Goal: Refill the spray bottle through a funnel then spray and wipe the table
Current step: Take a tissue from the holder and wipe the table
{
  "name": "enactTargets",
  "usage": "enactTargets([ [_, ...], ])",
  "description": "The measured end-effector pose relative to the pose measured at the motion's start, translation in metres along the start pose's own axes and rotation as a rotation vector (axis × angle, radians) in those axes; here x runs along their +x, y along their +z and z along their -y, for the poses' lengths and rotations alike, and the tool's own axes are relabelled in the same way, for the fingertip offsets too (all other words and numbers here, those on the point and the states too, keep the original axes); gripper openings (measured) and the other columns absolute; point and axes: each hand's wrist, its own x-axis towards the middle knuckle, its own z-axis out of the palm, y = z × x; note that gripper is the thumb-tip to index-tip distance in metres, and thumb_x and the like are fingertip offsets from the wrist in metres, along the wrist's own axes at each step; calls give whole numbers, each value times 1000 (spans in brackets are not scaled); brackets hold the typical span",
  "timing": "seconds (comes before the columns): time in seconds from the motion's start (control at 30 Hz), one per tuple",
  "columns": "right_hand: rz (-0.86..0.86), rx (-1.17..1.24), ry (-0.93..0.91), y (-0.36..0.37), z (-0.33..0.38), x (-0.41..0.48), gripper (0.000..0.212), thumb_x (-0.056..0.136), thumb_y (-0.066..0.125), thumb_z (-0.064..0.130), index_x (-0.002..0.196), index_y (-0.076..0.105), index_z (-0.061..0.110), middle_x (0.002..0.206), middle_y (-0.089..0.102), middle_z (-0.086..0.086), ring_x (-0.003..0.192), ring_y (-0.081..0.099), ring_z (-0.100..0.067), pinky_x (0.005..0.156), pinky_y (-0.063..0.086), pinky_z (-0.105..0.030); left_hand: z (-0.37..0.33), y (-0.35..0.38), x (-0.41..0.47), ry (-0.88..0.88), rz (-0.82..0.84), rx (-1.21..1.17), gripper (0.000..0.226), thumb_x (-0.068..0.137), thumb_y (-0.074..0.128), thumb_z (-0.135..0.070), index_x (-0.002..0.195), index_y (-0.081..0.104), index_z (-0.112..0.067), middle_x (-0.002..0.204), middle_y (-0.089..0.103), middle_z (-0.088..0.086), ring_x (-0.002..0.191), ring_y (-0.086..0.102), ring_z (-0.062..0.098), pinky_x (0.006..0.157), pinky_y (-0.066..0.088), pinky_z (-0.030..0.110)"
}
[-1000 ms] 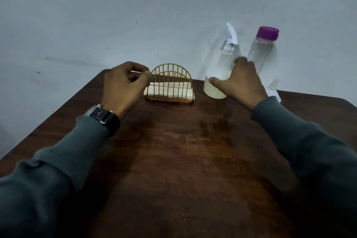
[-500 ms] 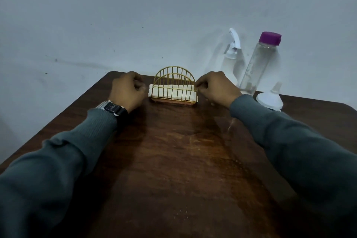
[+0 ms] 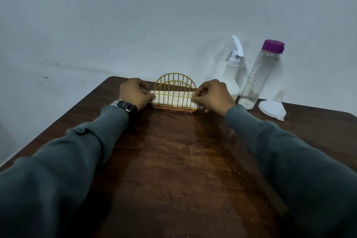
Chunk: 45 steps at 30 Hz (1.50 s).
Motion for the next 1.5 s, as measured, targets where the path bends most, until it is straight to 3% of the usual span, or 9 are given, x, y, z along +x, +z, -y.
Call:
enactTargets([
  [0.33, -16, -17, -27, 2, 0, 0, 10, 89, 78, 5, 89, 72, 13, 69, 69, -4, 39, 60, -5, 42, 52, -22, -3, -8, -5, 79, -85, 8, 25, 82, 76, -11, 106, 73, -11, 87, 72, 1, 83, 65, 13, 79, 49, 24],
  [0.53, -76, 44, -27, 3, -6, -2, 12, 88, 82, 15, 90, 71, 10, 68, 72, -9, 44, 64, -10, 44, 56, -26, 0, -7, 2, 49, 1, -23, 39, 80, 83, -19, 115, 66, -12, 100, 76, 1, 96, 71, 17, 92, 57, 37],
  [0.77, -65, 15, -36, 2, -5, -2, 10, 88, 81, 11, 92, 73, 10, 72, 73, -9, 47, 65, -11, 48, 58, -27, 2, -9, 4, 67, -32, -49, 29, 83, 73, -12, 111, 68, -17, 92, 77, -1, 90, 68, 11, 82, 49, 26],
  [1.0, -59, 13, -24, 4, -3, -5, 10, 88, 80, 7, 95, 73, 9, 69, 70, -6, 47, 64, -11, 45, 55, -24, 4, -9, 7, 140, 10, 2, 35, 86, 69, -18, 121, 63, -19, 103, 72, -4, 96, 68, 16, 82, 53, 30],
  [1.1, -59, 12, -39, 4, -3, -6, 10, 87, 81, 9, 93, 73, 9, 67, 71, -8, 49, 65, -13, 45, 55, -24, 5, -8, 9, 140, 57, 0, 42, 85, 75, -18, 125, 60, -14, 98, 72, -6, 97, 69, 17, 88, 56, 33],
  [1.3, -47, 24, -47, 3, -7, -7, 11, 87, 81, 11, 92, 72, 10, 72, 74, -10, 52, 67, -15, 45, 55, -23, -1, -8, 4, 204, -28, 11, 33, 85, 74, -16, 117, 66, -16, 87, 76, -4, 89, 70, 14, 87, 56, 32],
  [1.37, -52, 24, -48, 2, -8, -8, 11, 88, 81, 13, 93, 72, 10, 74, 74, -9, 52, 67, -14, 45, 54, -23, -5, -12, 1, 211, -49, -37, 32, 84, 79, -19, 114, 68, -19, 83, 76, -6, 81, 68, 5, 80, 52, 20],
  [1.43, -61, 30, -52, 1, -9, -8, 10, 88, 81, 14, 93, 73, 10, 74, 74, -9, 51, 67, -13, 45, 55, -23, -9, -16, -2, 213, -63, -86, 31, 84, 82, -22, 112, 69, -21, 81, 74, -8, 75, 63, -8, 68, 40, 5],
  [1.5, -79, 32, -66, 0, -8, -10, 9, 89, 80, 14, 91, 73, 10, 71, 74, -9, 49, 66, -13, 45, 56, -25, -14, -19, -4, 236, -69, -107, 31, 84, 82, -23, 112, 70, -22, 81, 73, -9, 74, 60, -14, 64, 36, 0],
])
